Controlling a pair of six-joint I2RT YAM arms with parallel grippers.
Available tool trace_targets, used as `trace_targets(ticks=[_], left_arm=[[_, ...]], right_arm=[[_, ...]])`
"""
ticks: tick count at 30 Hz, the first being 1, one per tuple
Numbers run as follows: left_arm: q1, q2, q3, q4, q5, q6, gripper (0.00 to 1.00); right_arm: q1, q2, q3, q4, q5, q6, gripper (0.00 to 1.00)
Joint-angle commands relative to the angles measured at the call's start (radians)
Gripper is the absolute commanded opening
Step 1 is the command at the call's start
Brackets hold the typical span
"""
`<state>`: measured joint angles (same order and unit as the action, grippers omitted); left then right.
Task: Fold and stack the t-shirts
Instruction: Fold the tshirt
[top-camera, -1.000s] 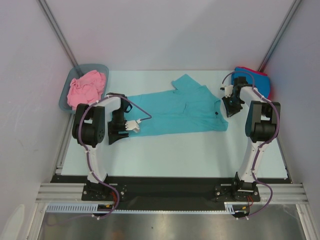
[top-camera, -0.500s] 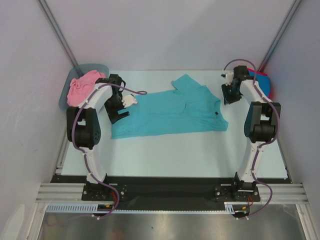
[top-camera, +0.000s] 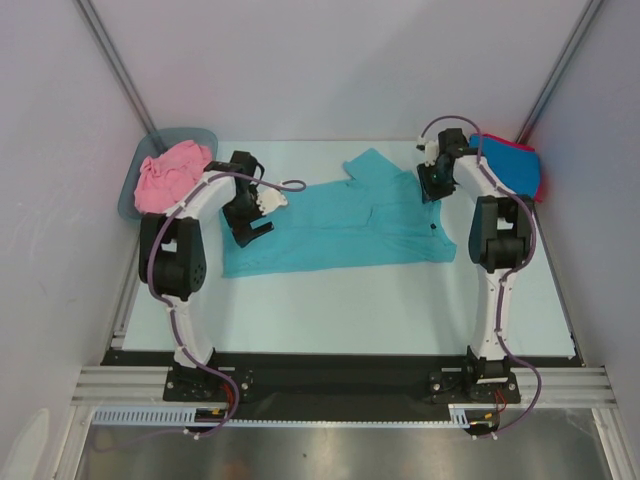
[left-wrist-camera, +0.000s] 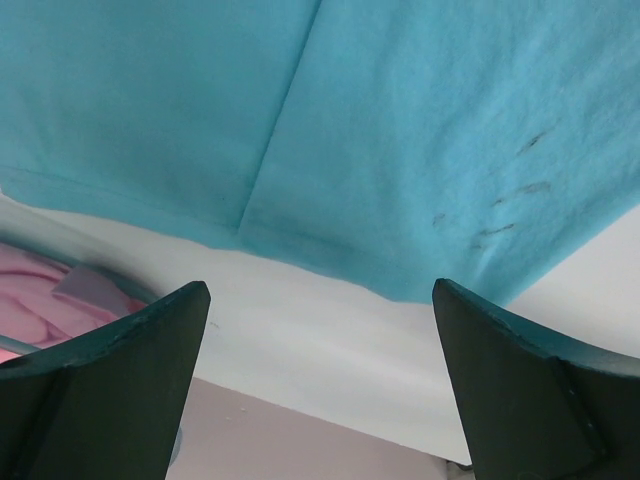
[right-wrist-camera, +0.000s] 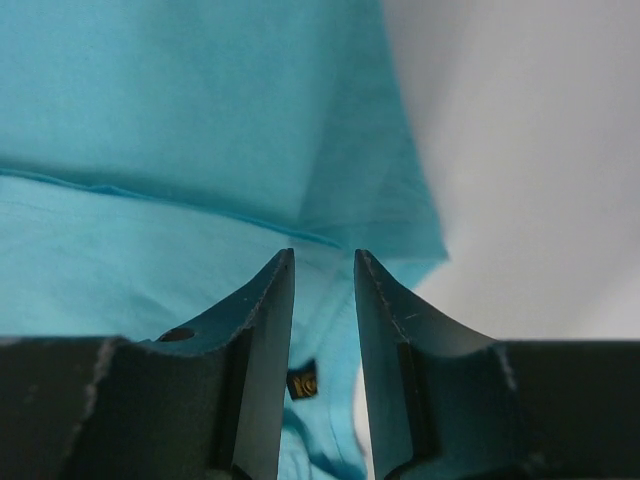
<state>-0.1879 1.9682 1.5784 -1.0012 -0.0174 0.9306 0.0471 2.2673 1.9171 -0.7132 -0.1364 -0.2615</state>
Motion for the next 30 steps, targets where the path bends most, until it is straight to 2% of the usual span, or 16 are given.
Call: trace_targets(ticks=[1, 9, 30], left_arm=[[-0.015, -0.028, 0.009, 0.032, 0.020, -0.033, 1.00], [-0.030, -0.035, 0.003, 0.035, 0.020, -0.049, 1.00], [-0.044, -0.022, 0.003, 0.046, -0.021, -0.035, 1.00]], right_arm=[[0.011, 0.029, 0.092, -0.003, -0.022, 0.022, 0.36], [0.014, 0.054, 0.112, -0.006, -0.029, 0.031, 0.35], [0.016, 0.034, 0.042, 0.014, -0.002, 0.013, 0.31]])
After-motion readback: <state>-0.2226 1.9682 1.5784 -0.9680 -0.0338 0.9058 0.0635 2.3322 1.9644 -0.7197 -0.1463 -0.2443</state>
